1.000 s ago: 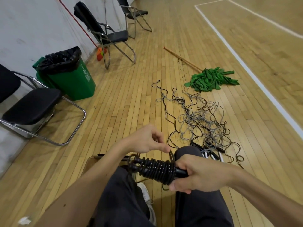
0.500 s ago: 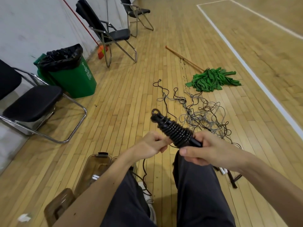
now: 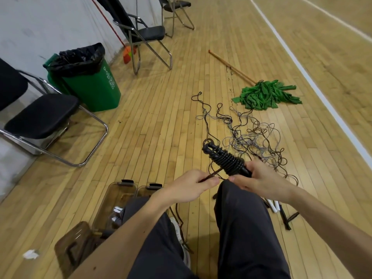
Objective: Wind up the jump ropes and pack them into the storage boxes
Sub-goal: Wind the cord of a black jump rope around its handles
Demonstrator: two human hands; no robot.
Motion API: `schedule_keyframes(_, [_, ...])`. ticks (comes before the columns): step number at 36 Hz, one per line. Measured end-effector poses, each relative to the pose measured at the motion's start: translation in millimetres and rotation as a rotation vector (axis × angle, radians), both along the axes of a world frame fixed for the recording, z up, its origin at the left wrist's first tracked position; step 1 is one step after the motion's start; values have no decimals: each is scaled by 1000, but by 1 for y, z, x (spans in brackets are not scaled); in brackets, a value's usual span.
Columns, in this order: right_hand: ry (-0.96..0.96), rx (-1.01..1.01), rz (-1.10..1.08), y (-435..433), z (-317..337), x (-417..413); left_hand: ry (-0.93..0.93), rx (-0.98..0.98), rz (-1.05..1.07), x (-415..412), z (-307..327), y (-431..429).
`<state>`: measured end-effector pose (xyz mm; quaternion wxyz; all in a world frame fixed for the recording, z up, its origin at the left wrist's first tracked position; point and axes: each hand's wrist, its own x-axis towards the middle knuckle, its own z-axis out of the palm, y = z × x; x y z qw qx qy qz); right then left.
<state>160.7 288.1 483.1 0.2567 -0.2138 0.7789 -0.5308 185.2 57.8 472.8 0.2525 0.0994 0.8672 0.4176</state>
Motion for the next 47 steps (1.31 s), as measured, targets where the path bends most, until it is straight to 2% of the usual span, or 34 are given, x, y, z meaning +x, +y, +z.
schedule_keyframes(7, [-6, 86, -116, -10, -21, -5, 37, -153, -21, 10, -1, 3])
schedule_keyframes(15, [5, 266, -236, -16, -37, -15, 263, -497, -122, 23, 28, 11])
schedule_keyframes(19, [-32, 400, -170, -15, -44, -12, 411, -671, -232, 23, 41, 14])
schedule_keyframes(22, [-31, 414, -128, -22, -44, -8, 451, -744, -299, 20, 50, 19])
schedule_keyframes(26, [-200, 418, -23, -26, -36, -10, 599, -823, -414, 13, 65, 19])
schedule_keyframes(31, [-252, 482, 202, -27, -28, -3, 672, -882, -559, 2, 85, 18])
schedule_keyframes(36, [-131, 526, 359, -28, -8, 6, 751, -858, -591, -7, 96, 20])
schedule_keyframes(47, [-26, 586, 471, -30, 25, 31, 600, -717, -509, -21, 93, 15])
